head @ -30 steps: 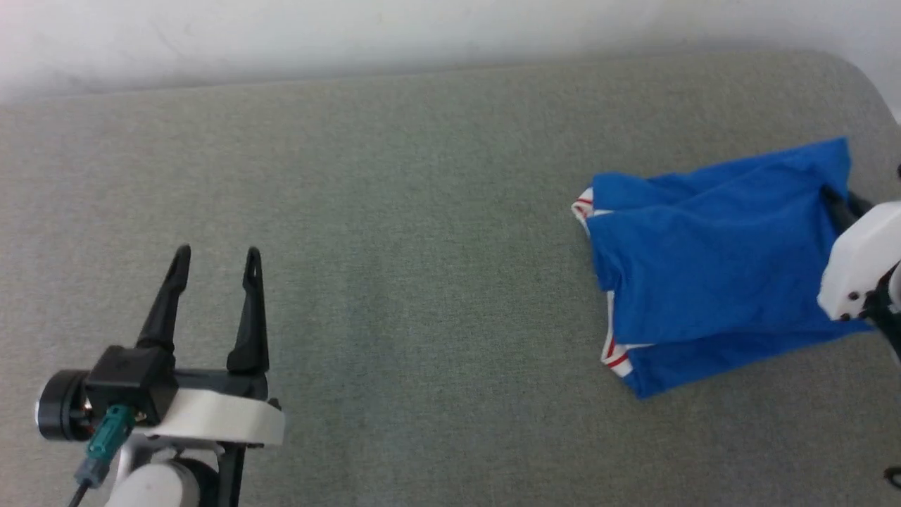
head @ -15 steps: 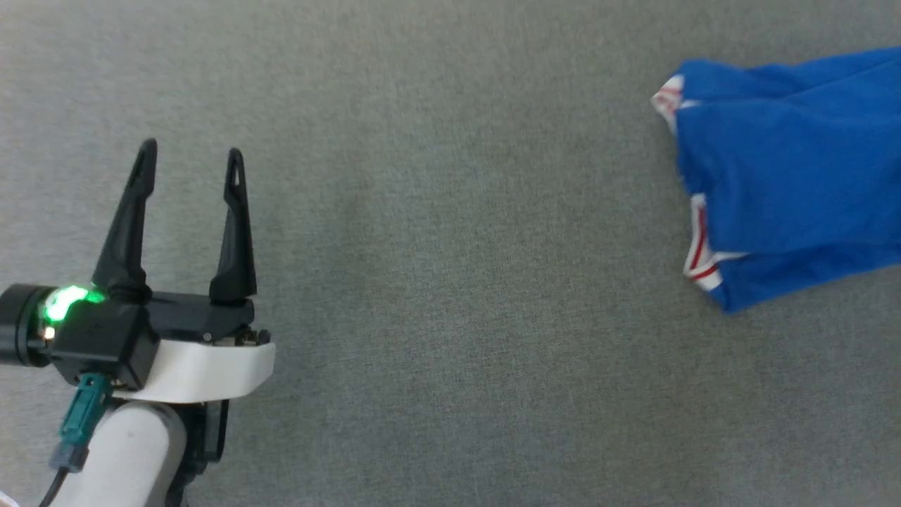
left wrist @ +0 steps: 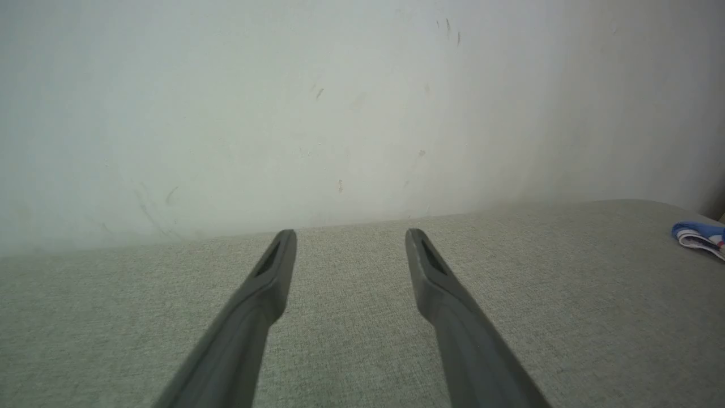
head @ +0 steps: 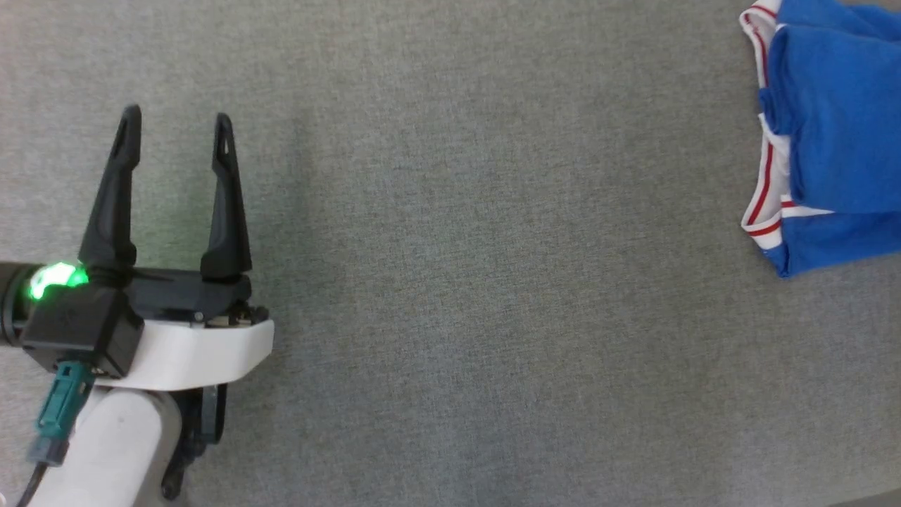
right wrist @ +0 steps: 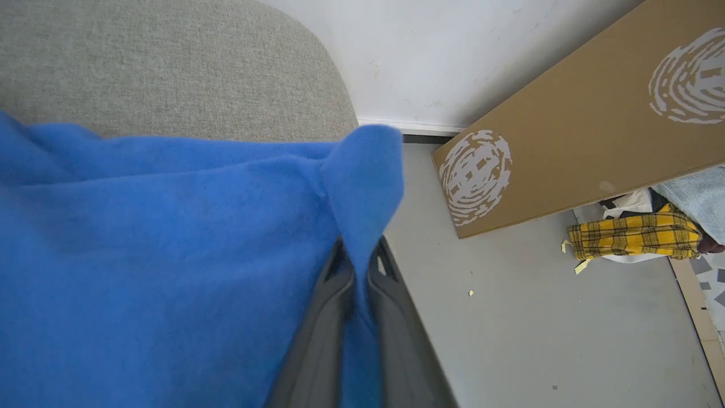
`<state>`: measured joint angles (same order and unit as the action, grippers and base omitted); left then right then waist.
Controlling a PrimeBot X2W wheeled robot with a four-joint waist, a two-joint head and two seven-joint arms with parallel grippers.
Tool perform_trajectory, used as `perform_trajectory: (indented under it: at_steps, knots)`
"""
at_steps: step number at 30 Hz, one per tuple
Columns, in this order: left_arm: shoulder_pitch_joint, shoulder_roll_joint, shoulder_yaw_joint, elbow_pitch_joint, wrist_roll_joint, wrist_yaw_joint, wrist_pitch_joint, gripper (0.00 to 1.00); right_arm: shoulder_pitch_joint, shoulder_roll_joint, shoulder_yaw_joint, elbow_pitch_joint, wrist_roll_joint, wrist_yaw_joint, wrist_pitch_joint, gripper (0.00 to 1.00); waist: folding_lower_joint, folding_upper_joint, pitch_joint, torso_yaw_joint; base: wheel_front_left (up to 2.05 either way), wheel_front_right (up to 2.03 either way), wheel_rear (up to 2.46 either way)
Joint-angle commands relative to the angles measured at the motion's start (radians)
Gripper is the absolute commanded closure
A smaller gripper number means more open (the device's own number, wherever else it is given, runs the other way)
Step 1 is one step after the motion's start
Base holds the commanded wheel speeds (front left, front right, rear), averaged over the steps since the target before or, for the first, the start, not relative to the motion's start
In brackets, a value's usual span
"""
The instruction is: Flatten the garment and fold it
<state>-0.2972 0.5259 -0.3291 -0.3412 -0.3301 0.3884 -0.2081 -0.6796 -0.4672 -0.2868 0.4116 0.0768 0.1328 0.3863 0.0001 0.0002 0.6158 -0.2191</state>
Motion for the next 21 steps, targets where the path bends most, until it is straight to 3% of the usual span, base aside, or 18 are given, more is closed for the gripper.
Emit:
perform_trajectory:
  at_steps: [1, 3, 4, 5, 14, 21]
  knots:
    - [-0.020, -0.003, 0.002, -0.003, 0.000, 0.002, -0.005, 0.00, -0.022, -0.005, -0.003, 0.008, -0.011, -0.002, -0.013, 0.97, -0.0001, -0.0002, 0.017, 0.001, 0.00, 0.00, 0.00]
    - [-0.025, -0.005, 0.007, -0.003, 0.001, 0.007, -0.008, 0.00, -0.029, -0.003, -0.006, 0.025, -0.021, -0.002, -0.028, 0.69, -0.0001, -0.0002, 0.021, 0.002, 0.00, 0.00, 0.00]
    - [-0.027, -0.006, 0.009, -0.003, 0.002, 0.009, -0.010, 0.00, -0.032, 0.001, -0.010, 0.032, -0.025, -0.002, -0.031, 0.30, -0.0001, -0.0002, 0.023, 0.003, 0.00, 0.00, 0.00]
    - [-0.029, -0.007, 0.011, -0.003, 0.003, 0.010, -0.012, 0.00, -0.036, 0.003, -0.013, 0.038, -0.030, -0.002, -0.035, 0.00, -0.0001, -0.0002, 0.023, 0.003, 0.00, 0.00, 0.00]
    - [-0.018, -0.029, 0.020, 0.019, -0.016, 0.013, -0.031, 0.00, -0.058, 0.006, -0.010, 0.069, -0.040, -0.002, -0.091, 0.00, -0.0001, -0.0002, -0.017, 0.014, 0.00, 0.00, 0.00]
    - [0.030, -0.061, 0.013, 0.068, -0.032, 0.006, -0.045, 0.00, 0.033, 0.061, 0.003, -0.025, 0.038, -0.002, -0.169, 0.00, -0.0001, -0.0002, -0.135, 0.051, 0.00, 0.00, 0.00]
